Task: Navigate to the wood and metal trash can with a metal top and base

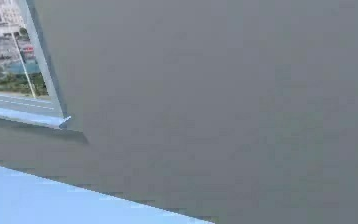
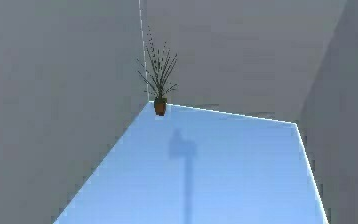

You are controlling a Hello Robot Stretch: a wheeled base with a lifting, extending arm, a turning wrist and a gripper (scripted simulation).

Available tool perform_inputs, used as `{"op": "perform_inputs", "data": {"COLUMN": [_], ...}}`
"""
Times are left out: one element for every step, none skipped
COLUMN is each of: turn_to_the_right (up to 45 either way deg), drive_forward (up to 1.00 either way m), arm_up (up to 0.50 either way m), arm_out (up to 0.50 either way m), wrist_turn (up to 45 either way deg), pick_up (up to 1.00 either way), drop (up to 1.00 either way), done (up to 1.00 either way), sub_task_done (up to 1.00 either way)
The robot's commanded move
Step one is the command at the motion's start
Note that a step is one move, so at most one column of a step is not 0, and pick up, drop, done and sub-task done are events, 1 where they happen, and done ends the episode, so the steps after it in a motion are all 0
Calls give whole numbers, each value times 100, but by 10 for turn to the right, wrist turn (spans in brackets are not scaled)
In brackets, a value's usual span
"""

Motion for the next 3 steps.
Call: {"op": "perform_inputs", "data": {"turn_to_the_right": [-450, -150, 0], "drive_forward": [0, 0, 100], "arm_up": [0, 0, 0], "arm_out": [0, 0, 0], "wrist_turn": [0, 0, 0], "pick_up": [0, 0, 0], "drop": [0, 0, 0], "done": [0, 0, 0], "sub_task_done": [0, 0, 0]}}
